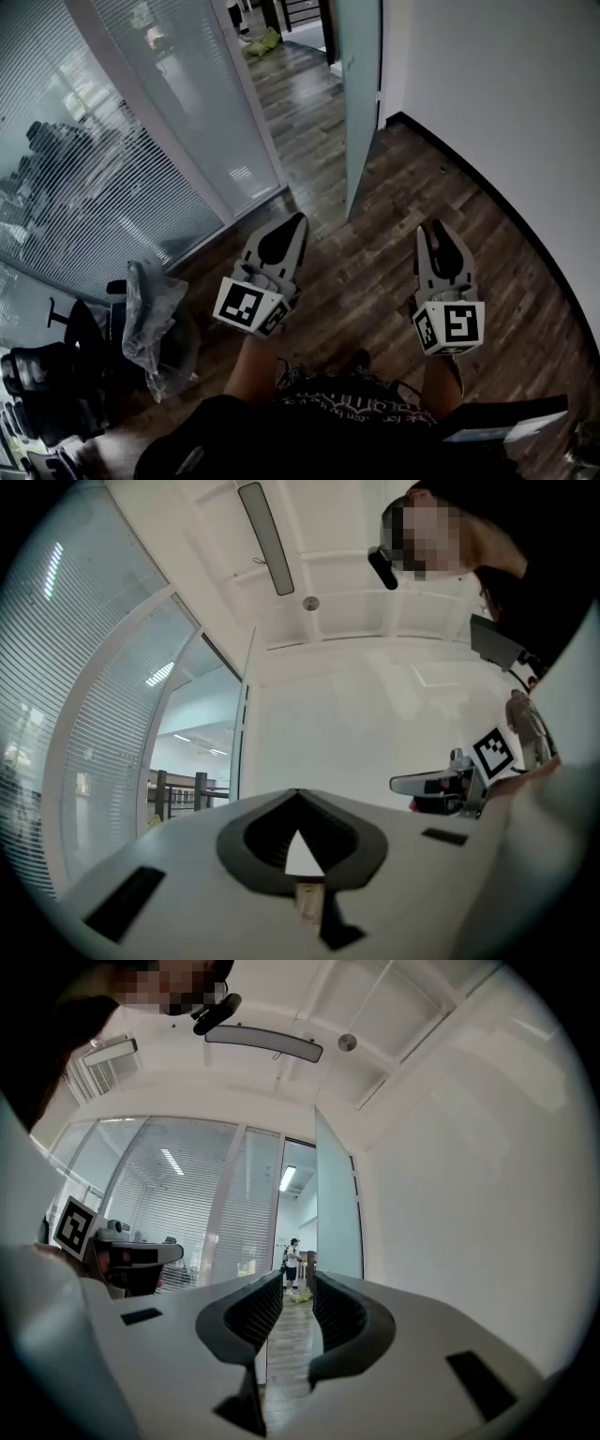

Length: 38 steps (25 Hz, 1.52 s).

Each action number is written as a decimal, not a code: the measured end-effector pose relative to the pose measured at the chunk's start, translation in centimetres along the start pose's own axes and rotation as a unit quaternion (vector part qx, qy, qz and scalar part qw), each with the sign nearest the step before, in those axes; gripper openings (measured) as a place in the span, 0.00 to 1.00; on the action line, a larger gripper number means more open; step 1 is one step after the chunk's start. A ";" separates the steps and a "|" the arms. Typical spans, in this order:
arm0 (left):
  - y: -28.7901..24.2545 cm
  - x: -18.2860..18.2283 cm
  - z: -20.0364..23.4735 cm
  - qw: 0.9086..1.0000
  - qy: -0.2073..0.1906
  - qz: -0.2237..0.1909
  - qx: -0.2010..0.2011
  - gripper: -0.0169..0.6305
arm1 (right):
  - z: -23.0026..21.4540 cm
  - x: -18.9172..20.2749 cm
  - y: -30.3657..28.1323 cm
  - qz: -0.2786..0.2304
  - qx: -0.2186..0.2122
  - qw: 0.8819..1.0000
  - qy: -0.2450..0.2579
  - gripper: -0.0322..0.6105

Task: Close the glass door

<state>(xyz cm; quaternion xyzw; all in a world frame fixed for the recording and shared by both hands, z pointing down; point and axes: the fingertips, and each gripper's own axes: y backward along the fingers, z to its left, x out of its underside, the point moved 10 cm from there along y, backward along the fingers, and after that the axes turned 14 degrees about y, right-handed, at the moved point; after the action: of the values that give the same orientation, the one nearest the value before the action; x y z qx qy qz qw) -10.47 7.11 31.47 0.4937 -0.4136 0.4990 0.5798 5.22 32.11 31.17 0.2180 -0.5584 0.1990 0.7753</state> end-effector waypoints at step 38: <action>-33.6 1.6 20.0 0.995 -0.026 -0.027 -0.088 0.03 | -17.1 10.1 -41.9 -0.032 -0.112 0.993 0.004 0.18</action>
<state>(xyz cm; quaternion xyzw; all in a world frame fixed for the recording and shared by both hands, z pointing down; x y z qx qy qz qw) 23.21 -12.77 31.05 0.4652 -0.4573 0.4315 0.6231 44.64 7.71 31.11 0.1471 -0.5667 0.1112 0.8030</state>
